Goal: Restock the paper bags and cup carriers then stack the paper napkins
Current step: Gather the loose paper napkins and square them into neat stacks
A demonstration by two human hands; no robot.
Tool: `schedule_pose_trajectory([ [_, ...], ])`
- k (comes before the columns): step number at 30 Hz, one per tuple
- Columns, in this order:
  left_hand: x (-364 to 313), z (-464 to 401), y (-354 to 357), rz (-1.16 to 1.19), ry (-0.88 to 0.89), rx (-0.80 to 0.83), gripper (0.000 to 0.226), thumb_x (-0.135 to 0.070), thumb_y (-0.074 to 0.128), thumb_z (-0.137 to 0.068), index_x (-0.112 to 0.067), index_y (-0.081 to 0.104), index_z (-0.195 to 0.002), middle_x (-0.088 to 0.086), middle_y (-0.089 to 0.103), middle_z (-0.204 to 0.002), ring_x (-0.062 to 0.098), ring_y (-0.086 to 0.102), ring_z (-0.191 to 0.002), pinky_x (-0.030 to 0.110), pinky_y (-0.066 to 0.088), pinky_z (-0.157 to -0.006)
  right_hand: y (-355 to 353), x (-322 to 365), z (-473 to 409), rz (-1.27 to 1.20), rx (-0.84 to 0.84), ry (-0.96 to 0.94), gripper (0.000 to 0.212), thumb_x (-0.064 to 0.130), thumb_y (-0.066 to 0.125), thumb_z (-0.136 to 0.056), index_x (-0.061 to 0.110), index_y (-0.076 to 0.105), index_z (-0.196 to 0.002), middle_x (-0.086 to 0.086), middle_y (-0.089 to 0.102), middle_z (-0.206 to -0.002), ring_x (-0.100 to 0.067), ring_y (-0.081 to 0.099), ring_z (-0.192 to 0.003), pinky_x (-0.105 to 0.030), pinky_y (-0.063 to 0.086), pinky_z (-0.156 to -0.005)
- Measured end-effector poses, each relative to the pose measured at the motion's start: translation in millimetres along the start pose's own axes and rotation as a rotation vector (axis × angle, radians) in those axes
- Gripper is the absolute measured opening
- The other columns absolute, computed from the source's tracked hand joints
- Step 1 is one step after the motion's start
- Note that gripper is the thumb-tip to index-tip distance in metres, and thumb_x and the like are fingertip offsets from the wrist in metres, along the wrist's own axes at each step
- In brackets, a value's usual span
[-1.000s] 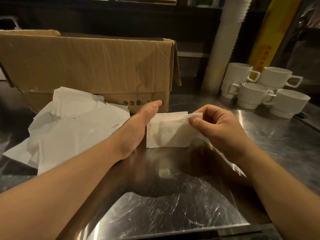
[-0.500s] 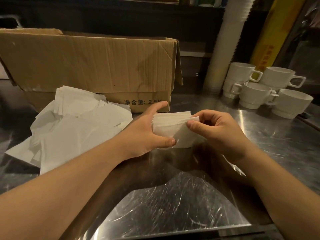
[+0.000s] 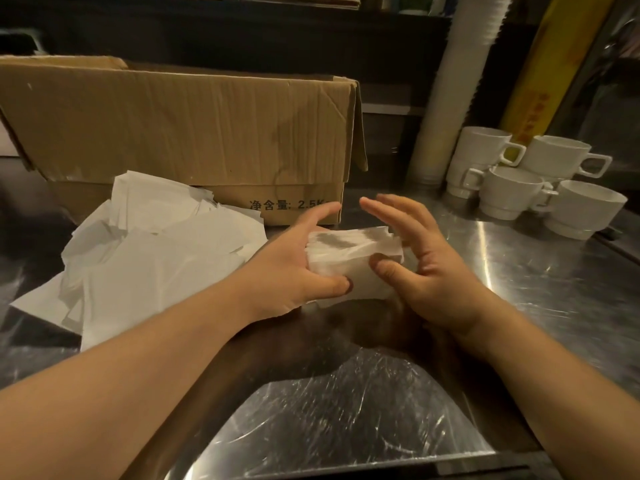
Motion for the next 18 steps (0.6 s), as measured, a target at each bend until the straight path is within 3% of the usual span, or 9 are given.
schedule_pose_trajectory([
  [4, 1.8, -0.4, -1.9, -0.024, -0.021, -0.016, 0.098, -0.021, 0.087, -0.083, -0.051, 0.026, -0.154, -0.028, 0.049, -0.128, 0.005, 0.056, -0.115, 0.007, 0.051, -0.088, -8.2, 1.4, 1.5, 0.076, -0.126, -0.078, 0.039, 0.028, 0.064, -0.097, 0.044, 0.063, -0.132, 0.023, 0.039, -0.147, -0.003, 0.033, -0.141, -0.036, 0.038, -0.118],
  [8, 1.2, -0.9, -2.1, -0.031, -0.035, -0.021, 0.098, -0.018, 0.086, -0.083, -0.05, 0.026, -0.154, -0.027, 0.047, -0.128, 0.005, 0.055, -0.114, 0.009, 0.053, -0.086, -14.1, -1.2, -0.3, 0.156, -0.251, -0.062, 0.01, 0.036, 0.067, -0.091, 0.038, 0.07, -0.1, 0.01, 0.051, -0.117, -0.007, 0.049, -0.115, -0.021, 0.05, -0.094],
  [11, 0.5, -0.7, -1.1, -0.045, -0.036, -0.019, 0.098, -0.019, 0.086, -0.083, -0.05, 0.027, -0.154, -0.025, 0.048, -0.13, 0.003, 0.054, -0.114, 0.006, 0.052, -0.083, -16.8, 0.5, 0.7, 0.035, -0.291, -0.057, 0.009, 0.027, 0.07, -0.091, 0.036, 0.07, -0.094, 0.008, 0.055, -0.107, -0.004, 0.054, -0.101, -0.013, 0.049, -0.082],
  [13, -0.3, 0.2, -0.9, -0.035, -0.032, -0.011, 0.096, -0.02, 0.086, -0.084, -0.051, 0.027, -0.153, -0.024, 0.049, -0.131, 0.004, 0.055, -0.115, 0.007, 0.051, -0.087, -19.7, 1.4, 1.2, -0.05, -0.31, -0.047, 0.013, 0.024, 0.069, -0.093, 0.036, 0.069, -0.092, 0.007, 0.062, -0.103, -0.007, 0.058, -0.094, -0.018, 0.051, -0.076],
  [16, -2.2, 1.0, -1.4, 0.021, -0.003, -0.018, 0.088, -0.024, 0.084, -0.086, -0.058, 0.031, -0.148, -0.022, 0.052, -0.135, 0.01, 0.057, -0.121, 0.023, 0.053, -0.104, -20.7, -3.0, 2.2, -0.215, -0.333, 0.034, 0.013, 0.02, 0.067, -0.095, 0.032, 0.07, -0.093, 0.003, 0.069, -0.096, -0.017, 0.063, -0.089, -0.034, 0.059, -0.074],
  [18, -4.1, 2.0, -1.6, 0.032, 0.008, -0.035, 0.077, -0.028, 0.081, -0.088, -0.063, 0.038, -0.141, -0.023, 0.054, -0.133, 0.01, 0.056, -0.123, 0.034, 0.051, -0.11, -19.5, -5.8, 1.2, -0.24, -0.329, 0.058, 0.014, 0.017, 0.067, -0.095, 0.031, 0.068, -0.097, 0.002, 0.069, -0.096, -0.018, 0.065, -0.09, -0.037, 0.061, -0.077],
])
Point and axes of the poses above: each hand's wrist, its own z-axis away from the middle knuckle, its own y-axis out of the palm, x = y × z, the point moved 6 cm from there along -z, towards the middle knuckle
